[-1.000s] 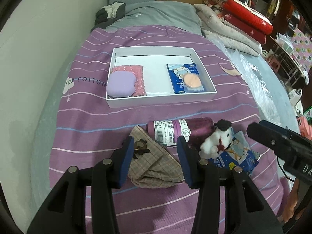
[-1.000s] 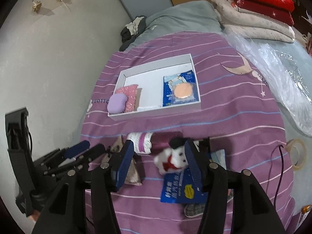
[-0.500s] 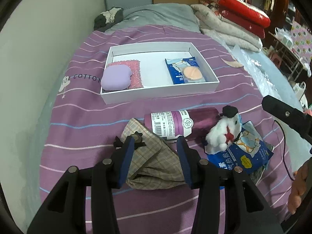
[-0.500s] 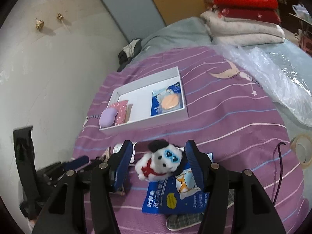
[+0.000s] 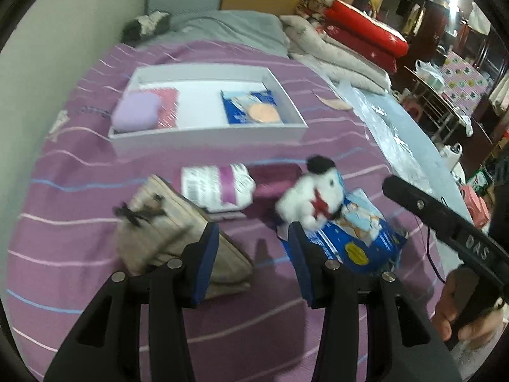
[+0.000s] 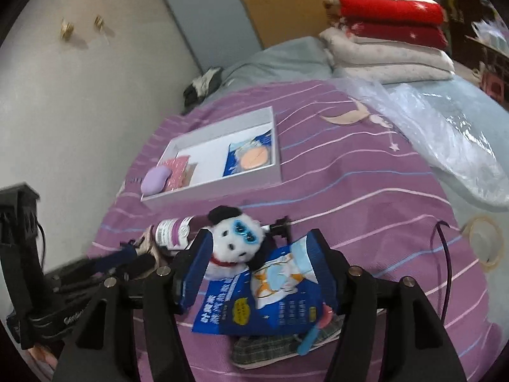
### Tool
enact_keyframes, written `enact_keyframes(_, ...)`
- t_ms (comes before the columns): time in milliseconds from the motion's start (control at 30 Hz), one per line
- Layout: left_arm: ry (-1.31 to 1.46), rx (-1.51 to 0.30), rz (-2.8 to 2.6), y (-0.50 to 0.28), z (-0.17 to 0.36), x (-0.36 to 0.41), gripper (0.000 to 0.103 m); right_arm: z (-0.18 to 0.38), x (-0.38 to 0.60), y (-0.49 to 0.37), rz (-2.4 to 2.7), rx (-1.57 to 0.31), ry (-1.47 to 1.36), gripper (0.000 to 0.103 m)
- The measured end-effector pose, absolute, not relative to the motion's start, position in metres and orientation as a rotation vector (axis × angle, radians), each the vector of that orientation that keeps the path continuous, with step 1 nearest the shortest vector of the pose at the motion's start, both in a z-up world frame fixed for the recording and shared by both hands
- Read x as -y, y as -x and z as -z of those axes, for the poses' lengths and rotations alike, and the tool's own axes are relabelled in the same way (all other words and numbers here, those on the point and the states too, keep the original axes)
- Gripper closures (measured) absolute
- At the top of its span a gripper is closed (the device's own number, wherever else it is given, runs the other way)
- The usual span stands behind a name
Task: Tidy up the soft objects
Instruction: 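Move the left gripper to the white plush dog while the right reaches the blue printed packet, then grasp the plush dog with the left gripper while the right grips the blue packet edge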
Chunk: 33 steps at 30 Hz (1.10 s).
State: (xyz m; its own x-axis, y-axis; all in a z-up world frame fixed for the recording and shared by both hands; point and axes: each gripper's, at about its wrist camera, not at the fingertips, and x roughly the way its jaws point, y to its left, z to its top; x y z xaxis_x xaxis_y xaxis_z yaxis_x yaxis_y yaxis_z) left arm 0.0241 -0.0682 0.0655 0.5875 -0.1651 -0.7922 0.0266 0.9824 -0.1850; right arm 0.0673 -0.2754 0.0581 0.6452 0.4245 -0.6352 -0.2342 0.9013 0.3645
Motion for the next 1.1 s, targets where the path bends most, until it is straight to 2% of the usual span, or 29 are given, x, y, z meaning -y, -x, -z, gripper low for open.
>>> enact_keyframes(233, 0.013, -0.952, 0.141, -0.021, -0.05, 0.105, 0.056, -0.037, 0.298, -0.08, -0.327, -0.882, -0.375, 0.037)
enact_keyframes(367, 0.028, -1.006, 0.179, -0.025, -0.036, 0.112, 0.056, -0.021, 0.307, -0.085, -0.391, -0.922, -0.486, 0.038)
enact_keyframes(700, 0.013, -1.002, 0.161, -0.025, -0.026, 0.114, 0.056, -0.002, 0.312, -0.093, -0.449, -1.008, -0.652, 0.038)
enact_keyframes(900, 0.058, -1.0, 0.176, -0.028, -0.021, 0.109, 0.056, -0.002, 0.305, -0.093, -0.471, -1.027, -0.633, 0.039)
enact_keyframes(933, 0.063, -1.0, 0.178, -0.028, -0.021, 0.109, 0.056, -0.003, 0.305, -0.092, -0.475, -1.02, -0.643, 0.042)
enact_keyframes(967, 0.07, -1.0, 0.18, -0.028, -0.021, 0.108, 0.056, -0.004, 0.306, -0.091, -0.48, -1.011, -0.649, 0.052)
enact_keyframes(1067, 0.082, -1.0, 0.185, -0.028, -0.02, 0.107, 0.056, -0.01, 0.309, -0.088, -0.482, -0.992, -0.638, 0.071)
enact_keyframes(1100, 0.081, -1.0, 0.184, -0.028, -0.02, 0.107, 0.056, -0.012, 0.309, -0.087, -0.506, -0.987, -0.647, 0.073)
